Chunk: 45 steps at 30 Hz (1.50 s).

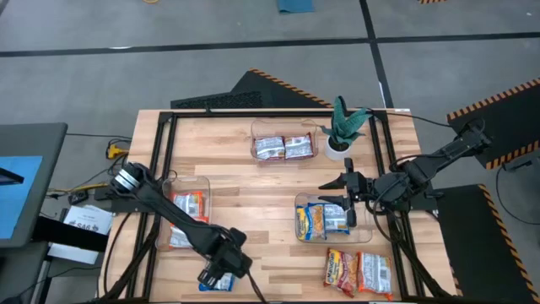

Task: Sort Maruchan noodles
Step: Put the blue bag into the bottom right transparent bin

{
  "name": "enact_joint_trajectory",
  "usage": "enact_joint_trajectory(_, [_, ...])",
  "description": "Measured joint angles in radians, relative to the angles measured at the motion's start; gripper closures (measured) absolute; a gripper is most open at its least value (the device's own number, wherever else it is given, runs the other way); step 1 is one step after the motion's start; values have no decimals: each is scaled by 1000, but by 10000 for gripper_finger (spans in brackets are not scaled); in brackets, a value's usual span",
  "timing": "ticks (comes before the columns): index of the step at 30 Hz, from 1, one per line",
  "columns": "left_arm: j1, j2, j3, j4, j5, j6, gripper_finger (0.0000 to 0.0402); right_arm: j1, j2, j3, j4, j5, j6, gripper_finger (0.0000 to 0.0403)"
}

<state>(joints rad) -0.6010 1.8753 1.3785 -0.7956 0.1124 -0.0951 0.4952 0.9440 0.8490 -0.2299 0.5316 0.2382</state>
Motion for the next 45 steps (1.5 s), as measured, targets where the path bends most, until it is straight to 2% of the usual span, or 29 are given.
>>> enact_joint_trajectory(8, [2,83,3,-3,-48,30,182,2,8,0,-1,-1,0,251])
enact_joint_trajectory(12, [2,112,-3,-12,-38,39,191,2,14,0,-4,-3,0,251])
enact_joint_trajectory(15, [1,123,-2,-23,-49,58,240,2,29,-1,-10,-3,-6,251])
enact_joint_trajectory(19, [14,123,-4,-20,-75,84,370,2,40,-8,-6,-2,-8,251])
enact_joint_trajectory(22, [32,120,0,-13,-112,76,395,2,53,-14,-36,-3,-11,251])
enact_joint_trajectory(28, [59,96,69,-34,-227,106,401,2,76,-11,-30,-3,-11,251])
enact_joint_trajectory(33, [75,23,146,-90,-322,152,401,2,77,-11,-30,-3,-10,251])
enact_joint_trajectory(37, [79,-25,160,-105,-396,178,401,2,77,-11,-22,-3,-11,251])
enact_joint_trajectory(39, [86,-50,164,-109,-391,164,401,2,77,-11,-22,-3,-11,251])
enact_joint_trajectory(45, [107,-39,112,-86,-281,102,388,2,76,-11,-23,-3,-10,251])
